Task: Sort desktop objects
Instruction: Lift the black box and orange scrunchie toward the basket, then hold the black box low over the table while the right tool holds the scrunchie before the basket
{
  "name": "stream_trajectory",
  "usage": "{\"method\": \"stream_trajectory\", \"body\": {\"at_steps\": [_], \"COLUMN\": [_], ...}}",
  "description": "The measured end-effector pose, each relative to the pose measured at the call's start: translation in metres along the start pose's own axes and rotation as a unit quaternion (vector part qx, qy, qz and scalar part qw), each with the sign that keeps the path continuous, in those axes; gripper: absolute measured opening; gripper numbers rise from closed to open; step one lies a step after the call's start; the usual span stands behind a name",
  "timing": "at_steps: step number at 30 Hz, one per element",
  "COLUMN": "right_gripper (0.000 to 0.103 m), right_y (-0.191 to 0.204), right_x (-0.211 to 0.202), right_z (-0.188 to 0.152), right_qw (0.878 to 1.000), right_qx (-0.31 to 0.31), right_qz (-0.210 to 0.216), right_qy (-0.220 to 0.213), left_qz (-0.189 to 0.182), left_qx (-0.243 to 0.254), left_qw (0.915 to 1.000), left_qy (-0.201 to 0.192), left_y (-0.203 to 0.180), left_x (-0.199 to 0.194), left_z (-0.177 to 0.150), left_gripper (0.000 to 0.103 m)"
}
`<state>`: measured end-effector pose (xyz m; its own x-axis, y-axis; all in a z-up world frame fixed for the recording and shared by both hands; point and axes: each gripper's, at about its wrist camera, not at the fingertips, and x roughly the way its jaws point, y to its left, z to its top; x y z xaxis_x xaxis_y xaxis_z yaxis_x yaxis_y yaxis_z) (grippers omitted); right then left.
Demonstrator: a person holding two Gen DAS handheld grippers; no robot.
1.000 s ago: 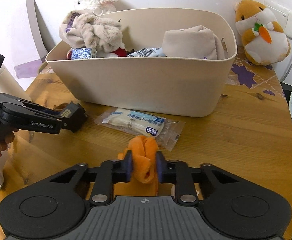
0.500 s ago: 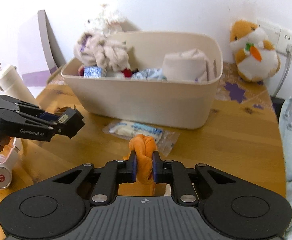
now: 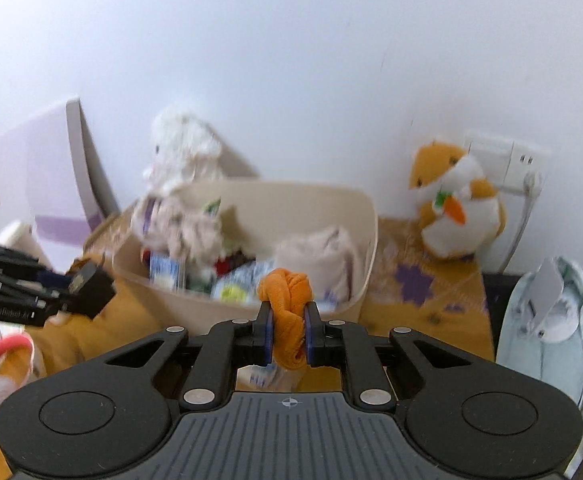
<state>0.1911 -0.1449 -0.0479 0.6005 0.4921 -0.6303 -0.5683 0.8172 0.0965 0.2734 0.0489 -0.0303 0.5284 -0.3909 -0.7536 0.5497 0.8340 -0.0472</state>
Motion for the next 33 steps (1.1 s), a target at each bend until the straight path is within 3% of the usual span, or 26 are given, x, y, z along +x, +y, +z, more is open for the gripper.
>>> {"method": "stream_trajectory", "body": {"at_steps": [5, 14, 20, 30, 33], "right_gripper": [0.014, 0.014, 0.014, 0.014, 0.014], "right_y": [0.000, 0.005, 0.005, 0.008, 0.009], "right_x": [-0.002, 0.005, -0.001, -0.009, -0.010], "right_z": [0.008, -0.024, -0.033, -0.038, -0.040], "right_qw": [1.000, 0.999, 0.999, 0.999, 0.999], "right_qx": [0.002, 0.006, 0.007, 0.010, 0.012], "right_qz": [-0.001, -0.003, -0.009, -0.012, -0.012], "right_qy": [-0.008, 0.038, 0.044, 0.046, 0.047], "left_qz": [-0.004, 0.007, 0.018, 0.030, 0.032], "left_qx": [0.004, -0.019, -0.040, -0.046, -0.057], "left_qw": [1.0000, 0.9969, 0.9922, 0.9900, 0.9876], "left_qy": [0.005, 0.075, 0.117, 0.130, 0.143], "left_y": [-0.001, 0.003, 0.008, 0.008, 0.007], "left_x": [-0.001, 0.047, 0.075, 0.082, 0.082], "left_z": [-0.002, -0.046, -0.073, -0.098, -0.101], "left_gripper": [0.034, 0.034, 0.034, 0.035, 0.051]}}
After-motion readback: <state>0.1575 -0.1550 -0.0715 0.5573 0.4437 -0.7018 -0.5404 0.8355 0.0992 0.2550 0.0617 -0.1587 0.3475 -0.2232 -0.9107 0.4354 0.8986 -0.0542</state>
